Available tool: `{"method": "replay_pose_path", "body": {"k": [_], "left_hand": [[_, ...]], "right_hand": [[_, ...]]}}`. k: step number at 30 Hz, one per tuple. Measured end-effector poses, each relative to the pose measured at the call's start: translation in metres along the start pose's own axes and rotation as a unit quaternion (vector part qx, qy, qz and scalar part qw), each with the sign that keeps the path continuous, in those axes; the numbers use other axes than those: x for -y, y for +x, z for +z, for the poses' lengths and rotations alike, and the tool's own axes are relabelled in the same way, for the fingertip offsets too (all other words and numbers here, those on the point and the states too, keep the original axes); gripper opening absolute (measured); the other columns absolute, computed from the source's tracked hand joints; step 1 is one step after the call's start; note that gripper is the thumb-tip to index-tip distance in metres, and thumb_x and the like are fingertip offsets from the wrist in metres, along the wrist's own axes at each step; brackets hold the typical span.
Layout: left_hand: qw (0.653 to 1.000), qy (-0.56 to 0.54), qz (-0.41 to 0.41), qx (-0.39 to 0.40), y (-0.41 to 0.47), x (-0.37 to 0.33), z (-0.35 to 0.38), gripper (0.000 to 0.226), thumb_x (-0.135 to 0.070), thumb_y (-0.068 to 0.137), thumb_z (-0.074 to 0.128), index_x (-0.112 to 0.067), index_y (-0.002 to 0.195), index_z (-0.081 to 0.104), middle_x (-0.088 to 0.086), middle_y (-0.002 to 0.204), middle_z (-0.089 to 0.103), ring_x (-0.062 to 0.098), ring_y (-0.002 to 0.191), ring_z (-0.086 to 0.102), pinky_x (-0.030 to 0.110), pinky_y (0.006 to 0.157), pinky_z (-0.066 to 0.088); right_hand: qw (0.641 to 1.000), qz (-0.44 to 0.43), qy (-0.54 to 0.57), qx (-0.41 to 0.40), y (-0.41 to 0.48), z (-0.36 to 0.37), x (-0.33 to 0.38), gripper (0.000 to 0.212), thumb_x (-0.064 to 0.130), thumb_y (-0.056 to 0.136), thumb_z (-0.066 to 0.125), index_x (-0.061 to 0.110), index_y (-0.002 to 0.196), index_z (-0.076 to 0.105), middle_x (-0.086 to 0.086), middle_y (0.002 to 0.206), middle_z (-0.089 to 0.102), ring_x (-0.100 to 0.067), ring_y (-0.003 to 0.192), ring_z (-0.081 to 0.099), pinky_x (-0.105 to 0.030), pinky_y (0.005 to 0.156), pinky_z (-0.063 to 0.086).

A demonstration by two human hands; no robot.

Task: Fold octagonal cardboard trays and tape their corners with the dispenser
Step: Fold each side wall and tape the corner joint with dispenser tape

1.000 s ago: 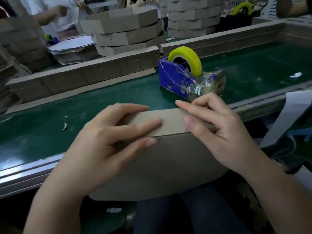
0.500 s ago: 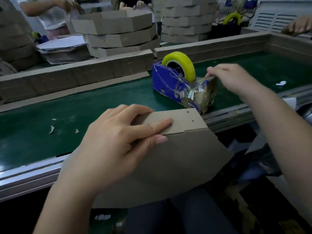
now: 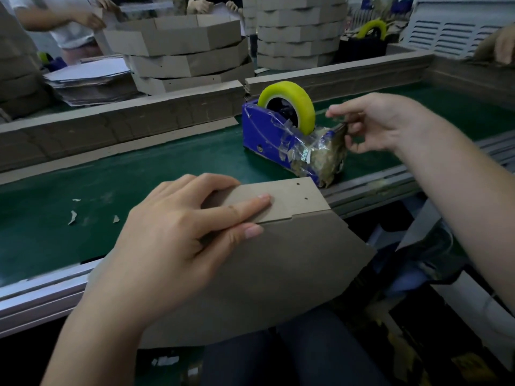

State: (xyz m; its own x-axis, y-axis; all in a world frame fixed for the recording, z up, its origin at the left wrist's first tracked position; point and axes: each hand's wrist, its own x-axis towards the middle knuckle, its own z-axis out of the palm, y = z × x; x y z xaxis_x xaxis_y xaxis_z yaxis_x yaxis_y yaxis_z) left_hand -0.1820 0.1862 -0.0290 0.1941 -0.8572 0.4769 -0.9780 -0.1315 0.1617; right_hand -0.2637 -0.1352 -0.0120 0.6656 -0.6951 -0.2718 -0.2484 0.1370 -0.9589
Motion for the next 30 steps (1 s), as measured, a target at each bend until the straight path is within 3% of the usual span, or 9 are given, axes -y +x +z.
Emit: {"method": "replay_pose_path", "body": {"k": [5, 10, 14, 22, 26, 30], "left_hand": [[1.0, 0.001, -0.002, -0.002, 0.002, 0.001, 0.001, 0.036, -0.047, 0.093, 0.045, -0.037, 0.121, 0.065, -0.002, 0.115, 0.065, 0.024, 0.095, 0.061, 0.04, 0.077, 0.048], [1.0, -0.004, 0.0, -0.008, 0.003, 0.003, 0.003, 0.035, -0.046, 0.093, 0.047, -0.037, 0.121, 0.065, -0.002, 0.115, 0.065, 0.024, 0.096, 0.061, 0.043, 0.078, 0.049], [1.0, -0.007, 0.002, -0.007, 0.004, 0.004, 0.004, 0.035, -0.045, 0.093, 0.048, -0.035, 0.12, 0.066, -0.001, 0.115, 0.065, 0.026, 0.096, 0.061, 0.045, 0.077, 0.049], [1.0, -0.01, 0.002, -0.006, 0.006, 0.001, 0.005, 0.035, -0.044, 0.092, 0.048, -0.033, 0.12, 0.067, -0.001, 0.117, 0.066, 0.027, 0.098, 0.062, 0.045, 0.077, 0.048], [1.0, -0.005, 0.004, -0.006, 0.008, 0.0, 0.005, 0.035, -0.044, 0.093, 0.048, -0.034, 0.121, 0.066, -0.001, 0.117, 0.066, 0.026, 0.099, 0.062, 0.044, 0.078, 0.049], [1.0, -0.012, 0.001, -0.006, 0.009, -0.001, 0.005, 0.036, -0.045, 0.092, 0.048, -0.034, 0.121, 0.066, -0.002, 0.117, 0.065, 0.025, 0.099, 0.062, 0.045, 0.079, 0.049]], "right_hand": [[0.997, -0.025, 0.063, -0.039, -0.002, 0.004, -0.01, 0.017, 0.023, 0.084, 0.068, 0.017, 0.068, 0.07, 0.008, 0.072, 0.044, -0.004, 0.06, 0.037, -0.029, 0.074, 0.043], [0.964, -0.099, 0.24, -0.052, -0.005, 0.004, -0.033, 0.026, 0.008, 0.082, 0.059, 0.014, 0.057, 0.058, 0.006, 0.053, 0.054, -0.006, 0.054, 0.046, -0.033, 0.073, 0.044], [0.938, -0.148, 0.309, -0.046, -0.006, 0.008, -0.053, 0.044, 0.001, 0.081, 0.053, 0.019, 0.041, 0.054, 0.004, 0.05, 0.05, -0.007, 0.051, 0.047, -0.029, 0.068, 0.042], [0.891, -0.19, 0.41, -0.046, -0.006, 0.014, -0.072, 0.049, -0.006, 0.08, 0.037, 0.018, 0.038, 0.042, 0.002, 0.046, 0.037, -0.011, 0.048, 0.038, -0.029, 0.068, 0.042], [0.904, -0.205, 0.371, -0.054, -0.007, 0.006, -0.084, 0.048, -0.008, 0.082, 0.04, 0.015, 0.041, 0.049, 0.0, 0.048, 0.042, -0.011, 0.051, 0.045, -0.032, 0.074, 0.054], [0.96, -0.218, 0.125, -0.122, -0.008, -0.006, -0.098, 0.038, 0.004, 0.086, 0.061, 0.016, 0.05, 0.06, -0.002, 0.065, 0.053, -0.013, 0.067, 0.057, -0.03, 0.071, 0.052]]}}
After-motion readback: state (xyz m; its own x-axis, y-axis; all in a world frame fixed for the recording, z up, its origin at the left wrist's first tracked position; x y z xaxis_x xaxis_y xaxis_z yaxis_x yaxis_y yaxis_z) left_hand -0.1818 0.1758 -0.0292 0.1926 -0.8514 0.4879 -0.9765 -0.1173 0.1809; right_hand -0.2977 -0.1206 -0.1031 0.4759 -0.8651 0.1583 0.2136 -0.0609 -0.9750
